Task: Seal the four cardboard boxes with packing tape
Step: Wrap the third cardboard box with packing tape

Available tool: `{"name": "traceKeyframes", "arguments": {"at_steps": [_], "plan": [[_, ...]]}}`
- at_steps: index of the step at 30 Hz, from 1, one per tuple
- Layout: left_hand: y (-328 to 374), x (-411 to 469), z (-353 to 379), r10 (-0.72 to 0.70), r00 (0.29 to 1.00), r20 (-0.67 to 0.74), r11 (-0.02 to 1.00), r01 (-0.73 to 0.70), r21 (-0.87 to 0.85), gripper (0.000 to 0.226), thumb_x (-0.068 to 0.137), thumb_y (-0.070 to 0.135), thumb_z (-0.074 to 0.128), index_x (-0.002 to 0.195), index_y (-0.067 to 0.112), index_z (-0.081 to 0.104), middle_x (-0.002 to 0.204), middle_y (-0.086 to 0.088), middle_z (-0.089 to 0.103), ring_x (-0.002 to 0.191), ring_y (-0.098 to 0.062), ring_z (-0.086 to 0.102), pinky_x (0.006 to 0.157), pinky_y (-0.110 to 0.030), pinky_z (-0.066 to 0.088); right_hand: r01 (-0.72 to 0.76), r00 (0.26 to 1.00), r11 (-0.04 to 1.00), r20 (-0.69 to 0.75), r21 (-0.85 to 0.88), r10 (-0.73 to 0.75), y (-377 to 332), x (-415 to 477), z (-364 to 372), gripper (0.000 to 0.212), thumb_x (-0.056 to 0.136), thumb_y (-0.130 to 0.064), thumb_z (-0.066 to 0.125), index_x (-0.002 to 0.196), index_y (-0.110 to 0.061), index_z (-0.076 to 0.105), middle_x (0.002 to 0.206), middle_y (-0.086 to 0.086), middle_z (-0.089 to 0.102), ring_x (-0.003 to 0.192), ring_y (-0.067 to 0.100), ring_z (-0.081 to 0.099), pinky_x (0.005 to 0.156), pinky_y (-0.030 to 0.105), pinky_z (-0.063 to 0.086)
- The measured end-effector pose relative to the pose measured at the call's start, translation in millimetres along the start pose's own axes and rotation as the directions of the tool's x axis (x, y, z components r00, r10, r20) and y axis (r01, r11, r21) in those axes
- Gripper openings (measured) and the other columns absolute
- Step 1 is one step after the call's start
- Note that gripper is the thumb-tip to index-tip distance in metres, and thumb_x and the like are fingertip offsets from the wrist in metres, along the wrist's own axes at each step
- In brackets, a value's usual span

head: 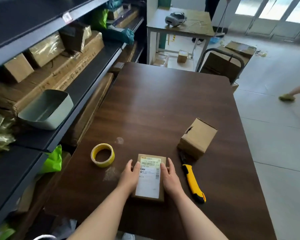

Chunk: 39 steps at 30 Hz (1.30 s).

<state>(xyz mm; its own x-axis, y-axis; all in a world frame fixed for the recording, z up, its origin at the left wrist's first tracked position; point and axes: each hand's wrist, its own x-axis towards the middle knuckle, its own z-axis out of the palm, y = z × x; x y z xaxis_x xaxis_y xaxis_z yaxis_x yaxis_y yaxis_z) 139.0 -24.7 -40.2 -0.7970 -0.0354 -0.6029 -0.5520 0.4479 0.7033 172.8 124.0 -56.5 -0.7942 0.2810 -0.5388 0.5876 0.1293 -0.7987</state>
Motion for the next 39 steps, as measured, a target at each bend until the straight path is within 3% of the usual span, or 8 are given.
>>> {"name": "traceKeyframes", "arguments": {"at_steps": [7, 11, 17, 19, 28, 30, 33, 39], "plan": [[11, 19, 25, 0.002, 0.998, -0.059, 1.000, -0.001, 0.009, 0.053, 0.100, 0.049, 0.033, 0.148, 0.026, 0.031, 0.136, -0.005, 0.054, 0.113, -0.019, 0.054, 0.087, -0.030, 0.042, 0.021, 0.995, 1.000, 0.097, 0.017, -0.022, -5, 41, 8, 0.059, 0.100, -0.047, 0.040, 0.152, -0.032, 0.018, 0.148, 0.003, 0.043, 0.133, 0.021, 0.044, 0.110, 0.036, 0.035], [3, 20, 24, -0.086, 0.996, -0.011, 0.968, 0.080, -0.239, 0.055, 0.099, 0.050, 0.038, 0.149, 0.032, 0.028, 0.127, -0.004, 0.060, 0.103, -0.018, 0.063, 0.091, -0.044, 0.053, -0.038, 0.983, 0.990, 0.182, 0.134, 0.013, 10, 36, -3, 0.058, 0.099, -0.041, 0.048, 0.148, -0.022, 0.022, 0.141, 0.003, 0.048, 0.126, 0.019, 0.050, 0.107, 0.038, 0.040], [13, -8, 18, -0.203, 0.976, -0.078, 0.873, 0.144, -0.465, 0.036, 0.099, 0.036, 0.049, 0.129, 0.018, 0.040, 0.102, -0.007, 0.066, 0.085, -0.020, 0.069, 0.060, -0.030, 0.055, -0.024, 0.952, 0.988, 0.304, 0.150, -0.023, 4, 15, -16, 0.031, 0.101, -0.031, 0.049, 0.129, -0.023, 0.039, 0.111, -0.001, 0.063, 0.089, 0.008, 0.069, 0.067, 0.023, 0.054], [20, -23, 6, -0.222, 0.969, -0.109, 0.843, 0.134, -0.522, 0.035, 0.097, 0.037, 0.052, 0.125, 0.016, 0.044, 0.100, -0.007, 0.069, 0.084, -0.020, 0.070, 0.060, -0.030, 0.053, -0.006, 0.934, 0.987, 0.353, 0.161, -0.052, -13, 9, -17, 0.031, 0.101, -0.031, 0.048, 0.130, -0.023, 0.042, 0.109, 0.001, 0.066, 0.085, 0.010, 0.071, 0.062, 0.024, 0.054], [42, -118, -84, 0.032, 0.928, -0.372, 0.806, -0.244, -0.539, 0.034, 0.094, 0.029, 0.048, 0.128, 0.029, 0.056, 0.110, 0.004, 0.067, 0.104, -0.013, 0.059, 0.077, -0.030, 0.046, 0.176, 0.764, 0.962, 0.588, 0.208, -0.267, -129, -43, 4, 0.032, 0.101, -0.026, 0.042, 0.132, -0.024, 0.051, 0.109, 0.000, 0.073, 0.097, 0.023, 0.071, 0.089, 0.044, 0.054], [42, -143, -101, 0.037, 0.896, -0.443, 0.776, -0.305, -0.552, 0.033, 0.093, 0.027, 0.049, 0.125, 0.031, 0.057, 0.108, 0.002, 0.069, 0.104, -0.017, 0.063, 0.086, -0.035, 0.050, 0.228, 0.730, 0.949, 0.608, 0.217, -0.314, -151, -62, 17, 0.038, 0.100, -0.029, 0.045, 0.137, -0.024, 0.045, 0.115, 0.001, 0.070, 0.098, 0.022, 0.071, 0.084, 0.039, 0.057], [38, -185, -127, 0.025, 0.833, -0.552, 0.686, -0.416, -0.597, 0.026, 0.093, 0.019, 0.051, 0.117, 0.021, 0.060, 0.104, -0.005, 0.071, 0.096, -0.018, 0.066, 0.075, -0.030, 0.050, 0.270, 0.696, 0.935, 0.625, 0.229, -0.354, -178, -101, 37, 0.034, 0.099, -0.034, 0.050, 0.132, -0.027, 0.043, 0.113, 0.001, 0.065, 0.095, 0.020, 0.069, 0.066, 0.025, 0.056], [10, -273, -175, 0.025, 0.705, -0.709, 0.570, -0.593, -0.569, 0.020, 0.094, 0.021, 0.053, 0.111, 0.018, 0.064, 0.103, -0.006, 0.073, 0.093, -0.017, 0.070, 0.075, -0.031, 0.052, 0.198, 0.615, 0.939, 0.711, 0.281, -0.343, -207, -187, 89, 0.025, 0.093, -0.040, 0.059, 0.114, -0.026, 0.056, 0.110, 0.009, 0.068, 0.098, 0.027, 0.068, 0.069, 0.035, 0.057]]}}
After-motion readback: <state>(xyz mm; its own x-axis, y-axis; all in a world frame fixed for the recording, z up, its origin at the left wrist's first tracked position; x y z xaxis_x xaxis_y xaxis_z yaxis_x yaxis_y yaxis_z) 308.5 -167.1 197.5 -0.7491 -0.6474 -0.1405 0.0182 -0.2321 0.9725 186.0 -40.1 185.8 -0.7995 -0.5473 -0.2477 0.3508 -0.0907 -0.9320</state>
